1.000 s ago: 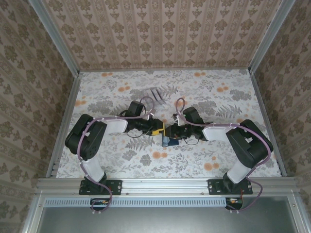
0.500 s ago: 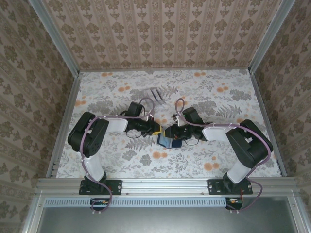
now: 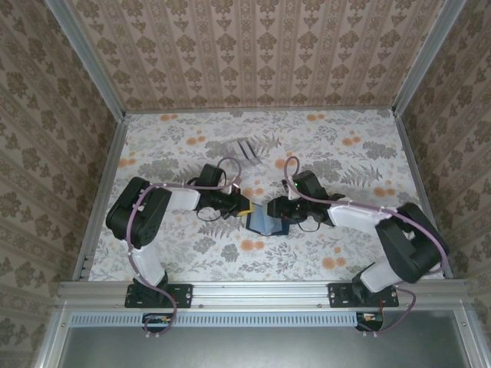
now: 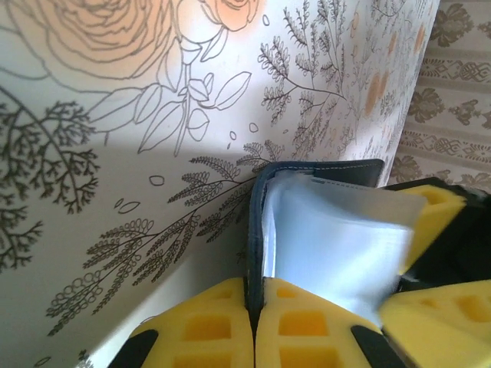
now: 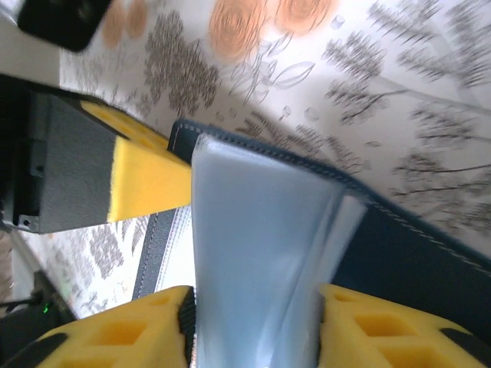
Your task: Put the credit cards into the card holder
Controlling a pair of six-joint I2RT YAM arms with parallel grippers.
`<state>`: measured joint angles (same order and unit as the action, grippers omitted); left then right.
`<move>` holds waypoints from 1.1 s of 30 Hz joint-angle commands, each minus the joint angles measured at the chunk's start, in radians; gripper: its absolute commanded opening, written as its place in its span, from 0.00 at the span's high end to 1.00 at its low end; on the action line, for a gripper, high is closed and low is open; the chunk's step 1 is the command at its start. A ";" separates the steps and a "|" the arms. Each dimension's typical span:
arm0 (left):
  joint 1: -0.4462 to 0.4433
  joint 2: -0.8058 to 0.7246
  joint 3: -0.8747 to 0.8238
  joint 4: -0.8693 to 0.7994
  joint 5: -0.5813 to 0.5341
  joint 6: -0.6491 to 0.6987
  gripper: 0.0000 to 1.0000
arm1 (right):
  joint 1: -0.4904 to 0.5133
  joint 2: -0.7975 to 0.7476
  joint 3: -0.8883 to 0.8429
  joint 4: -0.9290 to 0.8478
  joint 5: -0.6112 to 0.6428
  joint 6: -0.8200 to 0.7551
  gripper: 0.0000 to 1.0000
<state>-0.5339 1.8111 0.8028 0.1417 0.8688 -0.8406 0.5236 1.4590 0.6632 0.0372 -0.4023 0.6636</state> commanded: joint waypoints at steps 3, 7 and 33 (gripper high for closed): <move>0.003 -0.087 -0.025 0.032 0.005 -0.036 1.00 | 0.020 -0.162 -0.002 -0.126 0.159 -0.061 0.51; -0.001 -0.093 -0.023 0.051 0.013 -0.063 1.00 | 0.104 -0.167 0.039 -0.112 0.102 -0.044 0.51; -0.011 -0.049 -0.101 0.296 0.048 -0.222 1.00 | 0.135 0.152 0.027 0.158 0.037 0.137 0.53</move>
<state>-0.5369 1.7664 0.7166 0.3786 0.8909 -1.0336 0.6647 1.5875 0.6991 0.1688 -0.3550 0.7898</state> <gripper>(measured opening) 0.052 0.474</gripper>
